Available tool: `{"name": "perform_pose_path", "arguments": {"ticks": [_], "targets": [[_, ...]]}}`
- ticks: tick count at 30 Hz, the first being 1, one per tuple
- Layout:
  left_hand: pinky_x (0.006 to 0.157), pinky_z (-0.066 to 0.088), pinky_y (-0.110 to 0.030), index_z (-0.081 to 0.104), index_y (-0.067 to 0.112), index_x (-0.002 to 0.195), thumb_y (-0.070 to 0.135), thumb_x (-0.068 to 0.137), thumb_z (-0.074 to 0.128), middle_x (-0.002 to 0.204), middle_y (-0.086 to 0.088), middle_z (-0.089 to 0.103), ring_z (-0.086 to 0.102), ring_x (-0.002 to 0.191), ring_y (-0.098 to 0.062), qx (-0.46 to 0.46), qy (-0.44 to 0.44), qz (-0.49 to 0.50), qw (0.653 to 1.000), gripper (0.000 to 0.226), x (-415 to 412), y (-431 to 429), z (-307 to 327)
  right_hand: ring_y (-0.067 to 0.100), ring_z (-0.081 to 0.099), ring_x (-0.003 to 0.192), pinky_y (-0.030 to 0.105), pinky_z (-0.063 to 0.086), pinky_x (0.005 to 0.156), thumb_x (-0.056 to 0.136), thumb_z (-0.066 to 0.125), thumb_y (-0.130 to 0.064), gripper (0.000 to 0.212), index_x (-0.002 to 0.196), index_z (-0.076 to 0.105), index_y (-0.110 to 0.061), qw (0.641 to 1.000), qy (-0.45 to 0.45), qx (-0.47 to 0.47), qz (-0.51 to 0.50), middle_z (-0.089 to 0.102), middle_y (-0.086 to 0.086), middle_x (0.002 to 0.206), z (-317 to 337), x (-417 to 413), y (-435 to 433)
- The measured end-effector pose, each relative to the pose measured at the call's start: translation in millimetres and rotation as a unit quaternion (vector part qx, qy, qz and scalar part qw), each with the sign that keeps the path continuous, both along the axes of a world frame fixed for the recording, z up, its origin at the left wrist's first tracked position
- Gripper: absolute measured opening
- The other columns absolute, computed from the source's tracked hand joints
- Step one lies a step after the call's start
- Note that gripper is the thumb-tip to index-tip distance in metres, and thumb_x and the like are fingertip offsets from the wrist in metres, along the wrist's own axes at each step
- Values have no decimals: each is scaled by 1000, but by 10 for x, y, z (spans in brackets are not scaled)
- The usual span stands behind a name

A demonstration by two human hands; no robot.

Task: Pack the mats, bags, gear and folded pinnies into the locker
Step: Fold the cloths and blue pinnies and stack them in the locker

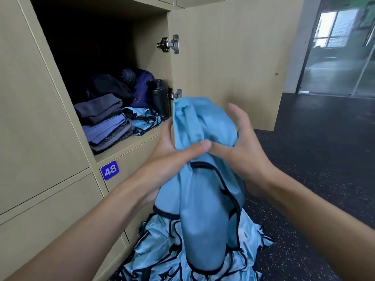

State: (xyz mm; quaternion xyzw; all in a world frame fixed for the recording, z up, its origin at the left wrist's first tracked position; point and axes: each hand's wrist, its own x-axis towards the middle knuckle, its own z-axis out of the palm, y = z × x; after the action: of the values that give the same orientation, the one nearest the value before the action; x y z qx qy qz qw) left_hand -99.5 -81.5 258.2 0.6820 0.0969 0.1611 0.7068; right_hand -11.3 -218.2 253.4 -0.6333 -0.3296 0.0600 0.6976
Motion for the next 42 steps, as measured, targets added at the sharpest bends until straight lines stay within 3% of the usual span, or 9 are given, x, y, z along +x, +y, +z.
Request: {"name": "perform_pose_path", "arguments": {"ticks": [6,9,13,17,22,28,31,35,42], "targets": [[81,59,-25,11,57,149,5,74,85,130,-1,65,70,105,-11,59,-38,52,996,118,20,39,-75,9,59,119,38,51,101,79,82,-20,91,143,25,-50,998,3,-58,34,47,-5,141,-26,29,-36],[87,60,-44,23,56,144,11,64,91,135,-7,61,70,108,-21,29,-69,109,991,115,34,79,-61,4,52,126,33,47,105,75,85,-17,95,147,28,-42,986,-62,-141,69,44,-15,143,-27,-26,-64],[84,60,-45,37,40,142,9,71,88,123,-7,67,73,98,-22,42,-66,114,990,93,41,72,-24,4,68,83,31,59,77,78,80,-8,43,115,64,-22,980,-110,-162,27,72,-7,97,-9,5,-43],[85,59,-38,54,30,127,26,69,91,109,-2,73,72,96,-14,195,-38,68,978,69,10,131,26,3,45,53,21,38,52,81,75,-10,20,72,62,-22,982,-122,-142,-26,52,-15,58,-16,75,-77],[89,29,4,59,40,107,59,53,84,118,21,37,40,117,9,381,-22,87,920,63,-4,189,29,3,61,91,21,52,81,78,80,-14,12,85,72,-20,985,-113,-129,-21,57,1,113,63,76,-131],[68,57,-24,48,21,122,0,71,85,94,-1,75,72,80,-12,229,-51,2,972,66,-53,112,4,20,73,80,34,60,71,83,76,-10,19,99,67,-16,997,28,-42,59,75,2,86,123,-29,-160],[70,60,-33,50,25,121,2,69,87,95,-4,76,74,82,-20,155,-55,57,985,68,-25,54,18,10,72,75,25,58,65,78,79,-13,54,121,50,-27,997,49,-22,52,73,-10,80,98,-5,-166],[77,62,-41,54,23,118,7,68,88,105,-8,73,74,89,-23,33,-38,130,990,63,3,34,52,2,65,109,27,56,89,65,87,-21,106,140,21,-57,991,-15,-69,109,57,-14,128,44,4,-184],[55,58,-31,46,27,131,15,77,83,92,-7,74,73,67,-16,-75,15,122,990,66,-31,35,74,1,66,103,24,56,87,67,88,-13,87,139,45,-38,982,-62,-137,117,62,-17,122,73,-33,-173]]}}
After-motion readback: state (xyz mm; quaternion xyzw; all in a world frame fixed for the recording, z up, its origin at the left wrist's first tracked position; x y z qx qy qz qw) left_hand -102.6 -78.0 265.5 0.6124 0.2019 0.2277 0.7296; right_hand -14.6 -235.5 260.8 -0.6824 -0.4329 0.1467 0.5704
